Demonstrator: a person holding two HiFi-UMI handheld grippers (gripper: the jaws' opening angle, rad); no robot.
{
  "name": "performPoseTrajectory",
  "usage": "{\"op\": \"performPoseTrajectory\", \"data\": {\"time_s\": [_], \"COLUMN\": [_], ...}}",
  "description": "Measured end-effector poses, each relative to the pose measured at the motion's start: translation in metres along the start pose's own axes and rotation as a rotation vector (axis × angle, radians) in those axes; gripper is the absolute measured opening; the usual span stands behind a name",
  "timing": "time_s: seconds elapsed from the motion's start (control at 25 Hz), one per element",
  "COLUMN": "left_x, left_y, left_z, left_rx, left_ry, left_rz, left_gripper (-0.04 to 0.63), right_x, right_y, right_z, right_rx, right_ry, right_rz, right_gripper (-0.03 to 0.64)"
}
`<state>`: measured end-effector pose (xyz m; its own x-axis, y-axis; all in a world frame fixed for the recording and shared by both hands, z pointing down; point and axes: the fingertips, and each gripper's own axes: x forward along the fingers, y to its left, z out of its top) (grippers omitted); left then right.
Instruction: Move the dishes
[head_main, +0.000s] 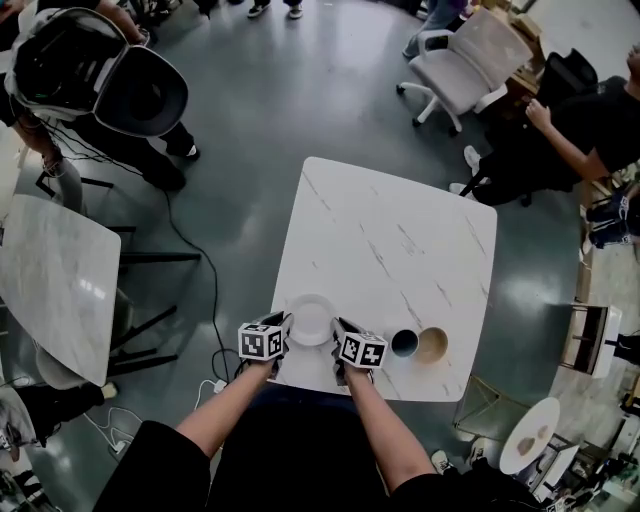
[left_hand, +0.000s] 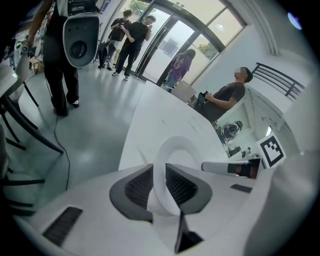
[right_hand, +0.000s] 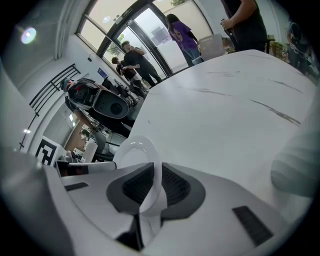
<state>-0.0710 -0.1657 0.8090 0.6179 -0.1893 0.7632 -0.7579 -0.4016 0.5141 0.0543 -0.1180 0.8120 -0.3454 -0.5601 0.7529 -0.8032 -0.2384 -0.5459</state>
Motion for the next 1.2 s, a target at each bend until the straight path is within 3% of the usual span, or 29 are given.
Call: {"op": "performPoseTrajectory", "data": {"time_s": [0.28,0.48,0.68,0.96,1.2], "left_x": [-0.04,-0.065,-0.059,-0.025,0.015], "left_y": [-0.02,-0.058,-0.114,-0.178,-0.203], "left_z": [-0.018,-0.037,-0.072,-0.119,-0.147], "left_rx": [0.095,0.075,0.145,0.132,0.147], "left_ry": [-0.021,-0.03,-0.019,0.02,0.057], "left_rz": [-0.008,-0.051,-0.108,-0.172,-0.108], "left_gripper": [0.077,0.075,0.067,0.067,0.069], "right_x": [-0.042,-0.087,-0.136,-0.187,-0.199], "right_y": [0.02,0.016,-0.023,-0.088,-0.133], "right_z": [-0.029,-0.055,-0.092,-0.111,-0.12], "right_rx": [0.025,0.068,0.116,0.076,-0.025], "right_ry": [-0.05,-0.104,-0.127,-0.12,-0.042], "right_rz": [-0.023,-0.055,-0.092,-0.147,-0.131], "right_gripper": [0.063,0.067,0.072,0.074,0.074]}}
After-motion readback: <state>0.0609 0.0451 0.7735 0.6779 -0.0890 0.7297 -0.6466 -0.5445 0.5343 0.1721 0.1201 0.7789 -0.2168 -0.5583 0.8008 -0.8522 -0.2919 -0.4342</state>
